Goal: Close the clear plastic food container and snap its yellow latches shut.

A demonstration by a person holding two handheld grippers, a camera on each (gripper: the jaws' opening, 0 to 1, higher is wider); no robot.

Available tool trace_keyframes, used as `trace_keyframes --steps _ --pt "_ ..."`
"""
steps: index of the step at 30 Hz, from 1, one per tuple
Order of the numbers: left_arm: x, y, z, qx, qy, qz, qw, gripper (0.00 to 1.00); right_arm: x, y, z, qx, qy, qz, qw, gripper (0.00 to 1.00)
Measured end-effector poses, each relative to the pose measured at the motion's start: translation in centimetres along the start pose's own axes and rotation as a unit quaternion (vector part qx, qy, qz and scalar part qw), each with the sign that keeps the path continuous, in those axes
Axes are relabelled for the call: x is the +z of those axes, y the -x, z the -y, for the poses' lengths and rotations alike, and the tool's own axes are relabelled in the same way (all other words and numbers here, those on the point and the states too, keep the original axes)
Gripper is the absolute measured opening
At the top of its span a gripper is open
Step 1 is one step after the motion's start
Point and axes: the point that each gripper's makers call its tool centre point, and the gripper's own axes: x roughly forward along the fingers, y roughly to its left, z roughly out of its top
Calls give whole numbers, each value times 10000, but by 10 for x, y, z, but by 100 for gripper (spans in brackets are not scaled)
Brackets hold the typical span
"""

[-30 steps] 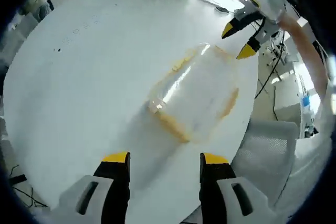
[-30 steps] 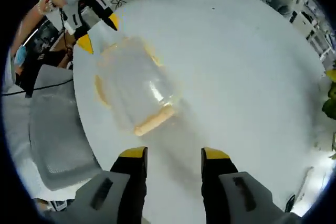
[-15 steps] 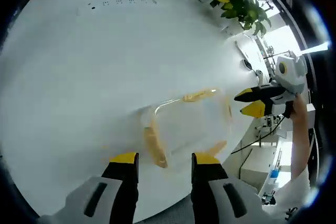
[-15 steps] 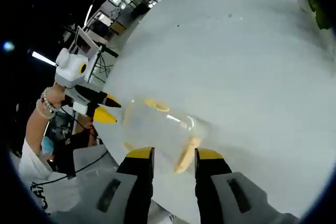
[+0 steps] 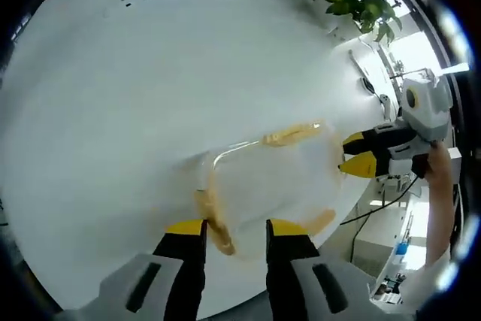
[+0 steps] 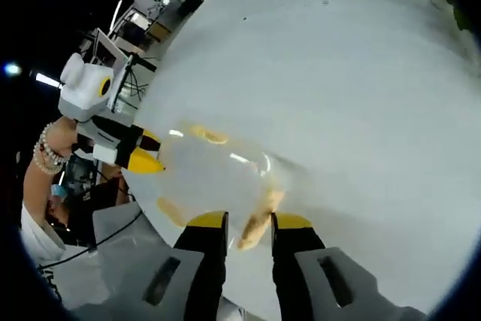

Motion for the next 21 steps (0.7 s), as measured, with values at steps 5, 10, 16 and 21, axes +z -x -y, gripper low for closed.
trace_keyframes --steps 5,10,16,21 --pt "1 -3 2 45 163 -46 9998 29 -1 1 0 45 -8 -4 10000 20" --pt "2 -3 1 31 186 -39 9998 29 -1 0 2 128 -103 29 9999 20" --pt "5 -4 -1 14 186 -24 9998 28 0 -1 2 158 -141 6 9998 19" --pt "6 -4 -2 0 213 -14 9998 27 -3 0 -1 145 -138 -25 9998 19"
